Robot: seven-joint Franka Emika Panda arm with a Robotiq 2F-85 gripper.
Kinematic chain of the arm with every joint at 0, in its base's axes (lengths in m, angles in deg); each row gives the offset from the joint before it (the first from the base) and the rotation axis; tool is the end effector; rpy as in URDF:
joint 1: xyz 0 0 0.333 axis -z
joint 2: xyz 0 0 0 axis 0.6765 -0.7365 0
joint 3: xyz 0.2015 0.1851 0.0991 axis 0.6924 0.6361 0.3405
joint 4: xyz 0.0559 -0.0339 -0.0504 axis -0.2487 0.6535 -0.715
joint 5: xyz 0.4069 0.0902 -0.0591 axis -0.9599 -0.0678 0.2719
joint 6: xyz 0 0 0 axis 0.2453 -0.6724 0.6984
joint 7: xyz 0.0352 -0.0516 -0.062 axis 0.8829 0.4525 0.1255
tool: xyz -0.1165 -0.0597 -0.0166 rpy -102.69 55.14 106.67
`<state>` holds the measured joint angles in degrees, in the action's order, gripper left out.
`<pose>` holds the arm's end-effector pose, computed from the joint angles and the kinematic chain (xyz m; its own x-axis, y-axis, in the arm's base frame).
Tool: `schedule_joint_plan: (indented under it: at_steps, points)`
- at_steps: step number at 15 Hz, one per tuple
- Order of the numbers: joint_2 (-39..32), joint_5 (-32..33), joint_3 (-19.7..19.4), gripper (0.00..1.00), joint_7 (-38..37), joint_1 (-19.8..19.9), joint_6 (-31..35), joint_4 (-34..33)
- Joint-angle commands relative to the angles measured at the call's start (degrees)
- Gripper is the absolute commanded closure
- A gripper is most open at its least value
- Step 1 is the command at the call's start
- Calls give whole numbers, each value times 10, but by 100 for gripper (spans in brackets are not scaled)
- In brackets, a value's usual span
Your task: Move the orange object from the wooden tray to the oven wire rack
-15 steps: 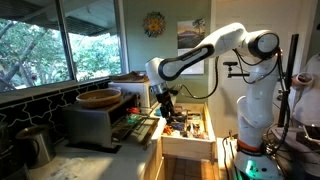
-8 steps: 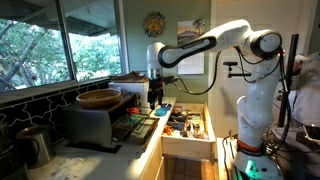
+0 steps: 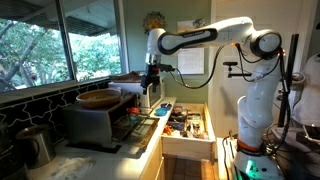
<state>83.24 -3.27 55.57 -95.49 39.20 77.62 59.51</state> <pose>0.5386 0.1009 0.5444 0.9727 -0.1519 0.1756 -0.1335 -0.9847 -0.1120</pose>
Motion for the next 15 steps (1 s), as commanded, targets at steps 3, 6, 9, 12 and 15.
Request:
schedule_joint_plan:
  at_steps: [3,6,9,12,15]
  points:
    - [-26,-5,8,0,-103,8,58,-41]
    - [-42,9,13,0,-191,12,108,-71]
    - [-33,4,6,0,-176,5,111,-64]
    - [-33,4,6,0,-174,5,111,-64]
    - [-53,49,16,0,-288,19,138,-80]
